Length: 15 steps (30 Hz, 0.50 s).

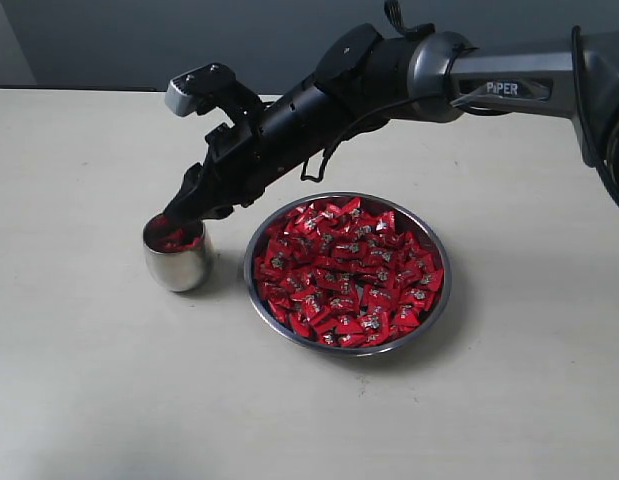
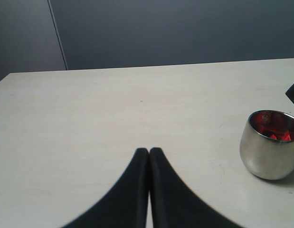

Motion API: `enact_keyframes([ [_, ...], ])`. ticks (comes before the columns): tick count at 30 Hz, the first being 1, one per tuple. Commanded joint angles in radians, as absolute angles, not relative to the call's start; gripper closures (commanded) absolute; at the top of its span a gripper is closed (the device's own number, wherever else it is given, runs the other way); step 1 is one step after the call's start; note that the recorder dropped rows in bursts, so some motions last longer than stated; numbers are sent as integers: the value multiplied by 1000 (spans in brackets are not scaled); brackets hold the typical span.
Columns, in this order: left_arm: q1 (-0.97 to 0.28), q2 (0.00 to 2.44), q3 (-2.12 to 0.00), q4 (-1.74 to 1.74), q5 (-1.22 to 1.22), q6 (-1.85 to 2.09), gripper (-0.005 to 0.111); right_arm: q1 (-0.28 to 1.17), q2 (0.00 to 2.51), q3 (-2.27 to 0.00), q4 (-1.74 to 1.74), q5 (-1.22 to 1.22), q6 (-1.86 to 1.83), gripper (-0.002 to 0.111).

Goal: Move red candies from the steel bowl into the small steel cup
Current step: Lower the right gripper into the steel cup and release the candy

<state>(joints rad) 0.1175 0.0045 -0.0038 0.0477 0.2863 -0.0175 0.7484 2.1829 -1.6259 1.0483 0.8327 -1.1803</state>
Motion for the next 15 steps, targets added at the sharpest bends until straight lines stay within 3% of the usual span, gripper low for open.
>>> enact_keyframes([
  [1, 118, 0, 0, 45, 284, -19, 106, 749, 2179, -1631, 1050, 819, -1174, 69],
  [9, 118, 0, 0, 45, 284, -19, 106, 747, 2179, -1631, 1041, 813, -1168, 71],
  [10, 118, 0, 0, 45, 284, -19, 106, 747, 2179, -1631, 1038, 813, -1168, 75],
  [14, 118, 0, 0, 45, 284, -19, 106, 747, 2179, -1631, 1031, 825, -1168, 108],
  [15, 118, 0, 0, 45, 284, -19, 106, 747, 2179, -1631, 1028, 832, -1158, 108],
])
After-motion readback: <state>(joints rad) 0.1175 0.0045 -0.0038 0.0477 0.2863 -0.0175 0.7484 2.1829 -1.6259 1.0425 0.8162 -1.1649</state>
